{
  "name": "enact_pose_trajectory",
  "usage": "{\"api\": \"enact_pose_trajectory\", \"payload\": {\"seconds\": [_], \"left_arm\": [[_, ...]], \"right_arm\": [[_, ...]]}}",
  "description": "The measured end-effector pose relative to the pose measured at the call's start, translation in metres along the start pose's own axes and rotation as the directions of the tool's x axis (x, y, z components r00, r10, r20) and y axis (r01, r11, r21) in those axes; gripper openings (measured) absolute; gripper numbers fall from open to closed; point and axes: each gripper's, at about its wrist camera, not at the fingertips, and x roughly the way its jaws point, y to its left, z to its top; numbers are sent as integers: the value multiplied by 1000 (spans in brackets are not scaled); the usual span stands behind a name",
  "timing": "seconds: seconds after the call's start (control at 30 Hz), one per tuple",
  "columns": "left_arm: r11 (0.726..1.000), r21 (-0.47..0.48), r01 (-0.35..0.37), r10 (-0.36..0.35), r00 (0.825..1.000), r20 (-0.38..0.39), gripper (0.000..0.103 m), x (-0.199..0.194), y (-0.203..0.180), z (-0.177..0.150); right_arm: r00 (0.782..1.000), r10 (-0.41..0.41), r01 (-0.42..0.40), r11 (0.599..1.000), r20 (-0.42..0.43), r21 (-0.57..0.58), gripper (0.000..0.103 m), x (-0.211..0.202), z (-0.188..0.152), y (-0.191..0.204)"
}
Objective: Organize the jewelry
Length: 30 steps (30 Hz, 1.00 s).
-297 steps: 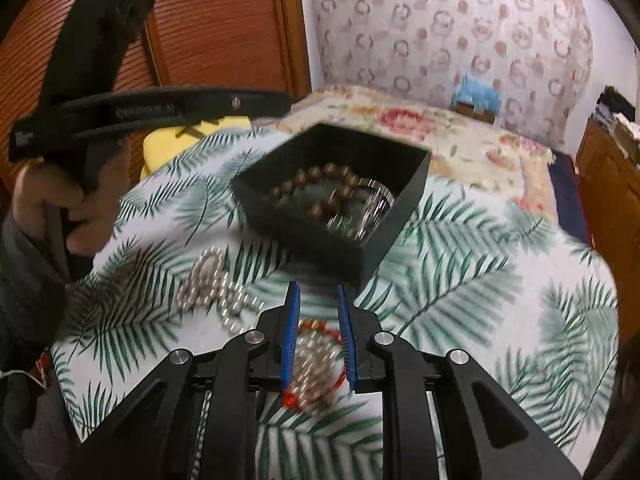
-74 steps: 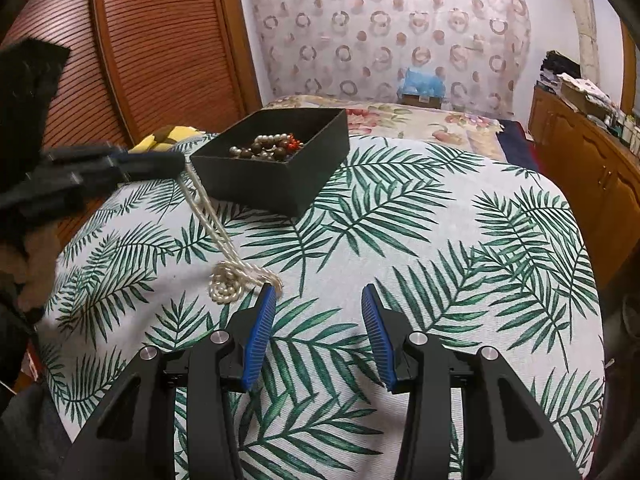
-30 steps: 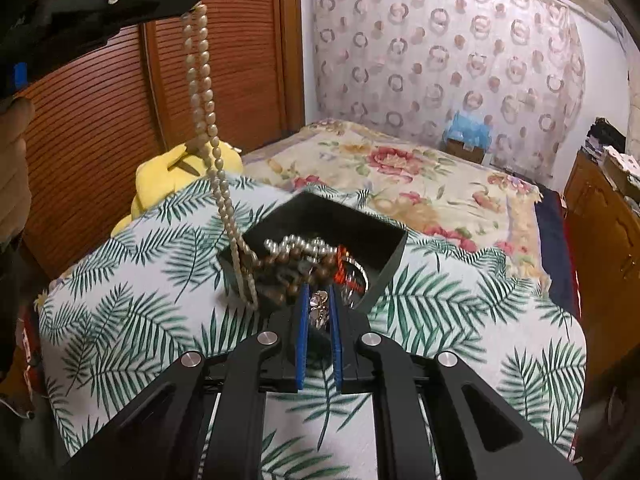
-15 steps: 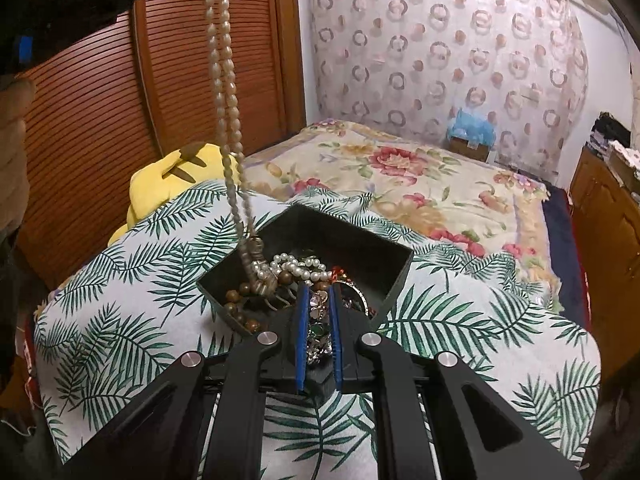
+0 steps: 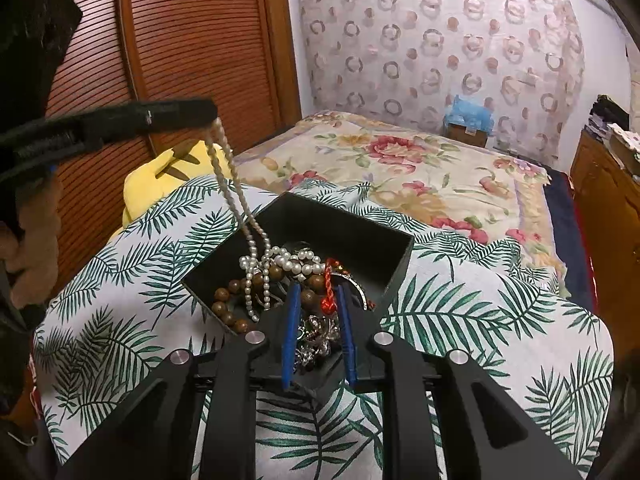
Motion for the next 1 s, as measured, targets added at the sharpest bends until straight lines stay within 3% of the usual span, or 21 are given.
{"api": "enact_pose_trajectory", "payload": {"seconds": [0.47, 0.67, 0.8, 0.83, 0.9, 1.0], "left_arm": [[999, -30, -32, 31, 998, -46, 8, 1, -2, -26], [997, -45, -54, 52, 998, -46, 35, -12, -4, -38], [995, -49, -91, 89, 996, -32, 75, -24, -5, -49], [994, -51, -97, 96, 995, -29, 82, -26, -6, -51], [992, -55, -113, 112, 993, -22, 89, -33, -7, -56], [989, -56, -136, 136, 991, -17, 94, -42, -8, -63]], "right_arm": [[997, -53, 50, 998, 53, 42, 21, -30, -15, 3], [994, -82, 78, 995, 73, 54, 21, -44, -24, 10], [990, -111, 106, 992, 88, 66, 21, -53, -31, 17], [988, -122, 116, 991, 90, 71, 24, -55, -32, 19], [985, -140, 132, 987, 102, 88, 43, -61, -36, 22], [981, -157, 143, 983, 114, 116, 55, -70, -42, 26]]}}
